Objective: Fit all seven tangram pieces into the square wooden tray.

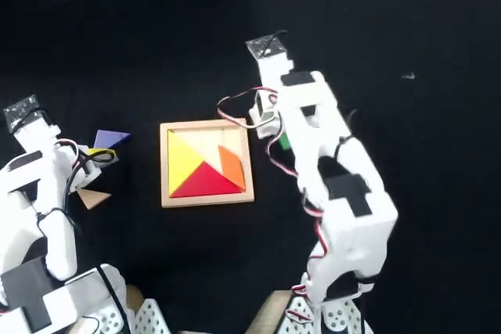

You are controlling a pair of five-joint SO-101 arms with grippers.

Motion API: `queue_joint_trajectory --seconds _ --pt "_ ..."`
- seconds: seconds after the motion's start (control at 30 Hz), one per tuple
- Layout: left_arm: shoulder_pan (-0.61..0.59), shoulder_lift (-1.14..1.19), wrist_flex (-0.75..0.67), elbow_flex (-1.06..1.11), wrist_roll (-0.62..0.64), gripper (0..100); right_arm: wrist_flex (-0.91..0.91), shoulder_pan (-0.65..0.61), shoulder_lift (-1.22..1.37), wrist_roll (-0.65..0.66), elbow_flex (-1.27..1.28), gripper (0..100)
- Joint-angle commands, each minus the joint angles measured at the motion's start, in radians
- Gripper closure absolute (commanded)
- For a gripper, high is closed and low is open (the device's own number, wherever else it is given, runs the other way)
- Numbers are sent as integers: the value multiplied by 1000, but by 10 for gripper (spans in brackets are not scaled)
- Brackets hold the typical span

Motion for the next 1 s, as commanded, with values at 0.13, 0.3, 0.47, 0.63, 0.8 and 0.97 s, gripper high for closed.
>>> queue_joint_trajectory --seconds 0.13,0.3,0.47,0.63,0.8,0.97 --pt "13 -35 -9 -2 14 608 103 80 93 -5 -183 769" --pt "13 -35 -9 -2 14 608 121 78 119 -5 -196 769" --pt "13 -35 -9 -2 14 608 127 75 119 -5 -188 769" --pt "13 -35 -9 -4 14 608 126 78 120 -5 -188 864" --pt "13 -35 -11 -4 14 608 126 75 116 -5 -189 926" --pt "16 -35 -11 -4 14 608 183 72 71 -5 -219 927"
